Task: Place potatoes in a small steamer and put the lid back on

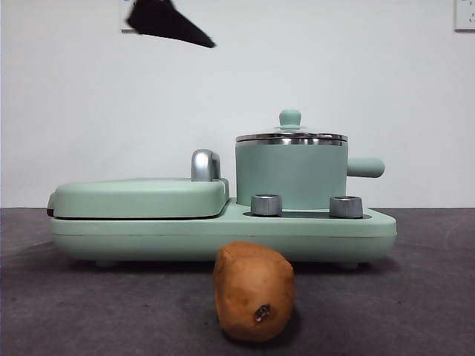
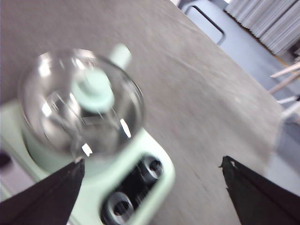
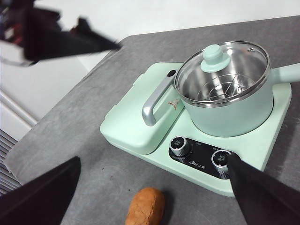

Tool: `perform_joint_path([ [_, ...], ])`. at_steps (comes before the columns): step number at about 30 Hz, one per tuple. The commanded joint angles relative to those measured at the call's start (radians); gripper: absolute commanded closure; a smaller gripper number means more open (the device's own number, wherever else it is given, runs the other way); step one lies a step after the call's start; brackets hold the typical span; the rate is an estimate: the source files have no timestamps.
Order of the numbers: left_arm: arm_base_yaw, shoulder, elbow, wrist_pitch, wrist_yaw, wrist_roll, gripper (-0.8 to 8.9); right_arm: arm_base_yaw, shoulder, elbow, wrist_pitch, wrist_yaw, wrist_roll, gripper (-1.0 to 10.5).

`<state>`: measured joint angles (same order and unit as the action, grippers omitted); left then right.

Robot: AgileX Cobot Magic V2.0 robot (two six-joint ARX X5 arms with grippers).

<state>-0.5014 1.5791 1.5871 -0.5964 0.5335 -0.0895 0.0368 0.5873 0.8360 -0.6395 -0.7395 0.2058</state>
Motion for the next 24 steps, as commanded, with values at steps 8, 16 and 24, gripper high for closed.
perform_joint_path([
  [8,-0.105,0.304,0.337,0.006,-0.325,0.093,3.49,0.002,0.006,0.015,0.008,0.001,-0.005,4.5],
  [16,-0.160,0.411,0.369,0.084,-0.407,0.130,3.52,0.002,0.006,0.015,0.009,-0.001,-0.005,4.5],
  [24,-0.172,0.468,0.369,0.091,-0.430,0.096,3.82,0.002,0.006,0.015,0.009,-0.001,-0.005,4.5],
])
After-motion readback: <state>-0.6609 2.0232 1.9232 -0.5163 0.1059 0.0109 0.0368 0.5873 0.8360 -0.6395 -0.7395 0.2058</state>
